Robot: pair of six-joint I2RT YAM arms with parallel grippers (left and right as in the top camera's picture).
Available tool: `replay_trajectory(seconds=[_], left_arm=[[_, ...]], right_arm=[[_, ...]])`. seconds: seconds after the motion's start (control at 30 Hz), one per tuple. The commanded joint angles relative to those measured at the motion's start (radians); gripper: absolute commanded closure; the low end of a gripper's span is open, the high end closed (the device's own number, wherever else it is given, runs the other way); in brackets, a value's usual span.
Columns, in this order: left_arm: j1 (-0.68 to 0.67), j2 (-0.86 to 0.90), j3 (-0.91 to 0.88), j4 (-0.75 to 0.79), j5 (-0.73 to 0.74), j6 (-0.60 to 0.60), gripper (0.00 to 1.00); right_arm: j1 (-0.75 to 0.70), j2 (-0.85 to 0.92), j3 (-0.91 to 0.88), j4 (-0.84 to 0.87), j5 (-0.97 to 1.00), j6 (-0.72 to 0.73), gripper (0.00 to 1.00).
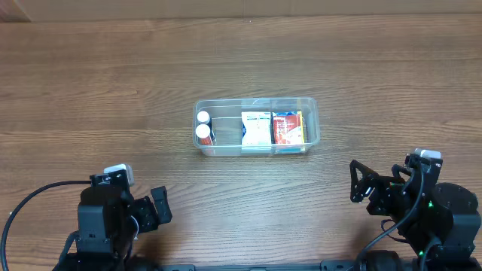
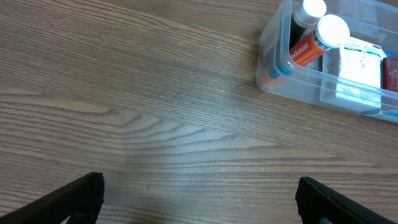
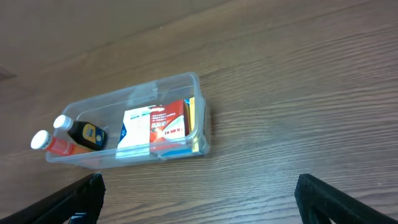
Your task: Pack container
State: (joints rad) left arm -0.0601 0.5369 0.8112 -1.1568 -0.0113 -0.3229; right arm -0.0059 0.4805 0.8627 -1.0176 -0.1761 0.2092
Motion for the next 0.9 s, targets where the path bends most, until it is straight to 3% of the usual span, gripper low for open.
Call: replay_trajectory(seconds=[0.0,0.13,0.37,0.4,0.53,0.6,0.63,0.87], left_arm=[[-0.002,-0.007,0.000,0.000,-0.006,-0.014,0.00],[-0.002,-0.007,0.000,0.000,-0.006,-0.014,0.00],[-0.002,-0.007,0.000,0.000,-0.006,-0.014,0.00],[-0.002,-0.007,0.000,0.000,-0.006,-0.014,0.00],[-0.002,-0.007,0.000,0.000,-0.006,-0.014,0.00],[-0.002,-0.007,0.000,0.000,-0.006,-0.014,0.00],[-0.002,-0.007,0.000,0.000,-0.006,-0.014,0.00],[-0.002,-0.007,0.000,0.000,-0.006,-0.014,0.00]], right_arm=[[0.001,-0.032,-0.024,0.014,0.056,-0.005,0.00],[0.016,-0.149,-0.178,0.163,0.081,-0.005,0.00],[0.113,-0.479,-0.643,0.664,0.084,-0.005,0.00],[0.117,-0.478,-0.713,0.802,0.089,-0.008,0.00],[0.117,-0.478,-0.838,1.044,0.085,-0.169,0.00],[0.117,-0.478,-0.855,1.006,0.089,-0.271,0.00],[0.118,-0.478,-0.855,0.933,0.090,-0.269,0.00],[0.118,-0.478,-0.855,0.941,0.093,-0.269,0.00]])
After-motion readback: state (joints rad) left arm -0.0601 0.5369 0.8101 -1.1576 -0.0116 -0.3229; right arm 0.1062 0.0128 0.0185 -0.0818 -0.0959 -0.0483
